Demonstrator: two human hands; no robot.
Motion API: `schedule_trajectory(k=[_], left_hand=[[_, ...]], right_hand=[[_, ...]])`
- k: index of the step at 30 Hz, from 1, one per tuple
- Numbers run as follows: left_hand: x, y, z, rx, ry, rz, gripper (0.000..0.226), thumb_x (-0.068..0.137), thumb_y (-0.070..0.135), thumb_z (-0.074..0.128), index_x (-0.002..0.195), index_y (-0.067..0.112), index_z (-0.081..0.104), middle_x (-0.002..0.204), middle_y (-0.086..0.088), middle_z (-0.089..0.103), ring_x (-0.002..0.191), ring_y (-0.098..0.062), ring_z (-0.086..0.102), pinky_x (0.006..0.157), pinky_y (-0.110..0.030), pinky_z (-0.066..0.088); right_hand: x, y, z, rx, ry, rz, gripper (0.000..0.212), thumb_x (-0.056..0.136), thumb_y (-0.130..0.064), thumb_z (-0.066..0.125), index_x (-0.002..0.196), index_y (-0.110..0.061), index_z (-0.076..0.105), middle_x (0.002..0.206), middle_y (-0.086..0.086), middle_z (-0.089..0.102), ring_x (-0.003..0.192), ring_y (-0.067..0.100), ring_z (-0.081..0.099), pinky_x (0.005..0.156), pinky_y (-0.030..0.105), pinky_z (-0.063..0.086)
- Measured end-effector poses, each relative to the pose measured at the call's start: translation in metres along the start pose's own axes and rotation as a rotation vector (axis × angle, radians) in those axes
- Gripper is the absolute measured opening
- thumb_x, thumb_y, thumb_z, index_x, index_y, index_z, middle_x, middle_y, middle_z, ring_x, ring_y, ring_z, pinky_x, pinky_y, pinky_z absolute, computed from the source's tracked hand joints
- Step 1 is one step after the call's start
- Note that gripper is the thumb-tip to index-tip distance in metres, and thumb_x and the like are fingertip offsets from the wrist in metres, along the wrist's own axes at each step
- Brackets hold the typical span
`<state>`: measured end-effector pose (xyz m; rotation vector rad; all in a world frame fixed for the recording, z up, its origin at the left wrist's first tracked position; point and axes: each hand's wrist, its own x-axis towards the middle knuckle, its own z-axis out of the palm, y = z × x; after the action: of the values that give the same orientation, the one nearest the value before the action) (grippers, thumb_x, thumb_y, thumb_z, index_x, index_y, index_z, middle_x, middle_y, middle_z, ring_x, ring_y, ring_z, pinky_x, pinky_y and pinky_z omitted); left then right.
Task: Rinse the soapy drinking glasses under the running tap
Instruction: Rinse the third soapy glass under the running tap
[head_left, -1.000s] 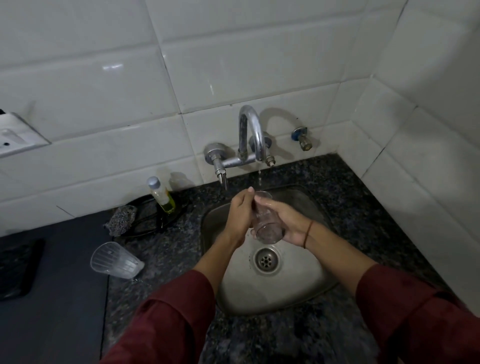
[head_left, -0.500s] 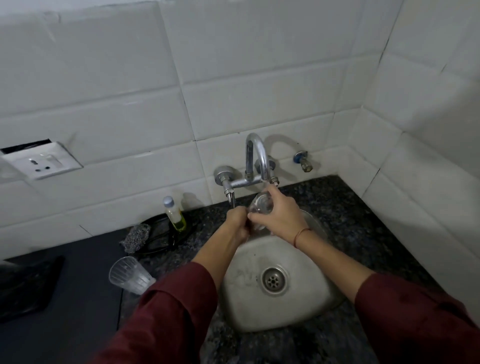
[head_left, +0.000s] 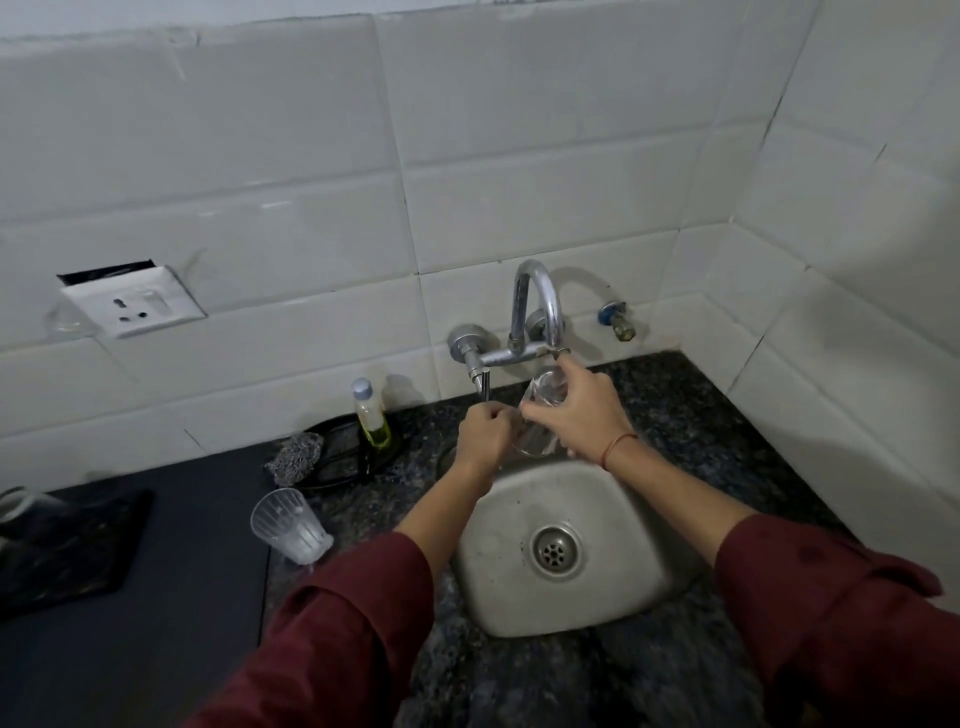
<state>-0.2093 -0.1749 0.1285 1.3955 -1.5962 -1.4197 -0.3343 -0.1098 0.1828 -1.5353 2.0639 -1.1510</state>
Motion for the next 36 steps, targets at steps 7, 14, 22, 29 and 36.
schedule_trajectory(k=[7, 14, 22, 29, 36], left_hand=[[-0.024, 0.012, 0.007, 0.060, 0.080, 0.051, 0.035, 0.090, 0.005, 0.049, 0.059, 0.006, 0.064, 0.057, 0.000, 0.059, 0.055, -0.010, 0.050, 0.049, -0.018, 0.038], [-0.049, 0.013, 0.020, 0.066, 0.207, 0.077, 0.033, 0.092, 0.009, 0.050, 0.064, 0.013, 0.068, 0.061, 0.003, 0.064, 0.055, -0.005, 0.052, 0.053, -0.020, 0.041], [-0.069, -0.020, 0.032, 0.129, 0.289, -0.010, 0.022, 0.095, 0.015, 0.054, 0.093, 0.010, 0.075, 0.089, -0.002, 0.074, 0.082, -0.014, 0.066, 0.061, -0.018, 0.043], [-0.090, -0.043, 0.031, 0.210, 0.244, -0.079, 0.016, 0.095, 0.012, 0.057, 0.093, 0.016, 0.072, 0.094, -0.004, 0.075, 0.089, -0.021, 0.070, 0.079, -0.033, 0.056], [-0.111, -0.045, -0.004, 0.233, 0.227, -0.093, 0.018, 0.092, 0.009, 0.056, 0.090, 0.008, 0.074, 0.093, -0.006, 0.073, 0.084, -0.018, 0.065, 0.067, -0.027, 0.047]], right_hand=[[-0.004, 0.003, -0.013, 0.001, -0.031, -0.082, 0.034, 0.067, -0.041, 0.076, 0.093, -0.027, 0.057, 0.079, -0.010, 0.068, 0.071, 0.002, 0.063, 0.062, 0.019, 0.049], [-0.013, 0.013, -0.025, 0.022, -0.063, -0.192, 0.033, 0.075, -0.044, 0.075, 0.091, -0.025, 0.054, 0.081, -0.007, 0.068, 0.061, 0.009, 0.061, 0.054, 0.027, 0.051], [-0.034, 0.038, -0.022, 0.035, -0.126, -0.111, 0.034, 0.078, -0.042, 0.076, 0.095, -0.022, 0.055, 0.079, -0.009, 0.065, 0.060, 0.010, 0.064, 0.052, 0.034, 0.056], [-0.055, 0.062, -0.009, 0.022, -0.192, -0.064, 0.038, 0.078, -0.043, 0.077, 0.092, -0.023, 0.048, 0.069, -0.007, 0.063, 0.060, 0.019, 0.064, 0.052, 0.045, 0.057], [-0.071, 0.027, 0.021, -0.039, -0.224, -0.132, 0.040, 0.078, -0.043, 0.076, 0.091, -0.017, 0.049, 0.074, -0.005, 0.064, 0.077, 0.025, 0.064, 0.067, 0.035, 0.050]])
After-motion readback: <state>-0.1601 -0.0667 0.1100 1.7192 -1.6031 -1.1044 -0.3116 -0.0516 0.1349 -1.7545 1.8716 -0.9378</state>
